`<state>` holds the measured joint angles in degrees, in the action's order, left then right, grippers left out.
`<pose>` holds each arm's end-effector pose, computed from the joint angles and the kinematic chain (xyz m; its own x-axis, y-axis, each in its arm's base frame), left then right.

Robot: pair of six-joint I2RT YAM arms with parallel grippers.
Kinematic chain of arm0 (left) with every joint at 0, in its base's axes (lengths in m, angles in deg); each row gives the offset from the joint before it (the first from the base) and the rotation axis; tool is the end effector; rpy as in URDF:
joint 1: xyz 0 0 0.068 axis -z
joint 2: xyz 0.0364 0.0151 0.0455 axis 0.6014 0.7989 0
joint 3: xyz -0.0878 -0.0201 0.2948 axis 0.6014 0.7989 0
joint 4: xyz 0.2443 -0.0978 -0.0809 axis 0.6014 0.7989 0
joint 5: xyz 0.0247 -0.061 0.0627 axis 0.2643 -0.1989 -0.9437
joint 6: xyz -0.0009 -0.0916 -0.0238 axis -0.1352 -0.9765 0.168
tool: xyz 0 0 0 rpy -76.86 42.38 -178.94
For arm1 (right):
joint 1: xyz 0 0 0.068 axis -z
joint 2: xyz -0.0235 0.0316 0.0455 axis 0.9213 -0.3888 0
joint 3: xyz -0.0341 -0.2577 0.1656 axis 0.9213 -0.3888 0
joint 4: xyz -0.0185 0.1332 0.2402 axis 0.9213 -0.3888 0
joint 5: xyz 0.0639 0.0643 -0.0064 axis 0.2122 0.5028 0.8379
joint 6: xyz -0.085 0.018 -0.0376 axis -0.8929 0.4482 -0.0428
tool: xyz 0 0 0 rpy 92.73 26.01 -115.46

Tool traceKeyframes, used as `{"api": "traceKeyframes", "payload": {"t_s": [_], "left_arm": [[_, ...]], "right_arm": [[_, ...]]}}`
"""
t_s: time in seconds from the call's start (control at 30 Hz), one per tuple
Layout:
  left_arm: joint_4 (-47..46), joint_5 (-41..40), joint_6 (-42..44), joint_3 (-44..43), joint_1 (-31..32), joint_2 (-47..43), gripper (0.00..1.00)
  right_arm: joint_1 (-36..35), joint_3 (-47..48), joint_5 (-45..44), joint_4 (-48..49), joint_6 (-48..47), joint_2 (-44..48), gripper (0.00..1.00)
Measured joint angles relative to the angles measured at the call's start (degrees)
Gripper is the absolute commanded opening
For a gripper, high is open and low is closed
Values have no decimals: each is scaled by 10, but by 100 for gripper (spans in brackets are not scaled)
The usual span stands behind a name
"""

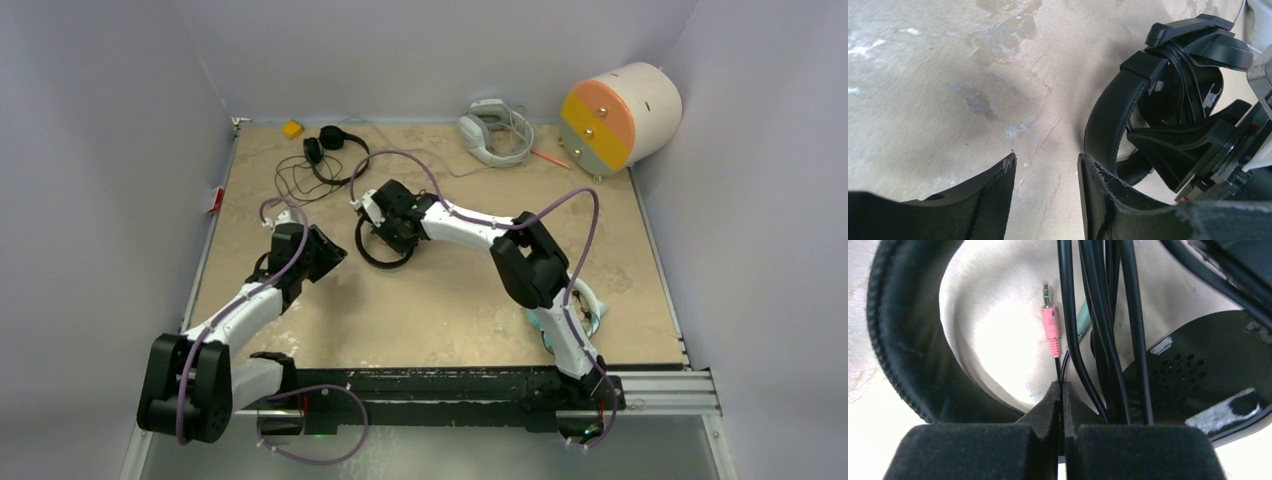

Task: Wrap the headphones
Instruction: Move the headphones to the corner of the board.

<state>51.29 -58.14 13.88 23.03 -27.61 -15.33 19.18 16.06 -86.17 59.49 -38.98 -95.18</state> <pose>0.2461 -0.0426 0.1665 -0.5445 -0.6839 -0.4856 -0.3645 0.7143 -0.5974 0.3771 0.4166 0.1532 -0.4249 -0.6789 -0.5987 -0.8047 0.5862 -0.0937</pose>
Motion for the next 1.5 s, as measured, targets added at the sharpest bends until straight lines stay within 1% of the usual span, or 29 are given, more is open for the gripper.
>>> {"api": "traceKeyframes", "payload": {"t_s": [0.1,0.27,0.37,0.47,0.6,0.77,0.9,0.97,1.07,1.2,1.27,1.33,1.5], "left_arm": [[-30,16,11,-13,0,39,49],[-121,90,23,-29,0,101,50],[-155,125,24,-29,0,111,50],[-179,148,26,-29,0,111,50],[-184,162,29,-28,0,108,49],[-179,168,36,-27,2,90,49],[-168,168,43,-24,6,62,50],[-161,167,46,-23,9,49,50],[-150,167,51,-23,11,30,50],[-124,165,60,-23,12,19,51],[-110,162,61,-23,12,12,53],[-93,158,61,-23,12,1,55],[-57,140,61,-23,12,-37,58]], "right_arm": [[0,-32,-20,5,24,20,0],[1,-89,-53,-5,71,60,0],[4,-115,-79,-13,104,78,0],[25,-163,-93,-13,145,109,0],[93,-245,-102,-5,202,166,0],[212,-355,-108,21,268,247,0],[298,-441,-104,33,300,320,0],[331,-466,-103,33,312,348,0],[350,-471,-103,35,318,362,0],[365,-470,-103,39,322,365,7],[372,-466,-105,36,323,366,21],[379,-462,-114,31,326,372,30],[385,-451,-136,19,324,411,37]]}}
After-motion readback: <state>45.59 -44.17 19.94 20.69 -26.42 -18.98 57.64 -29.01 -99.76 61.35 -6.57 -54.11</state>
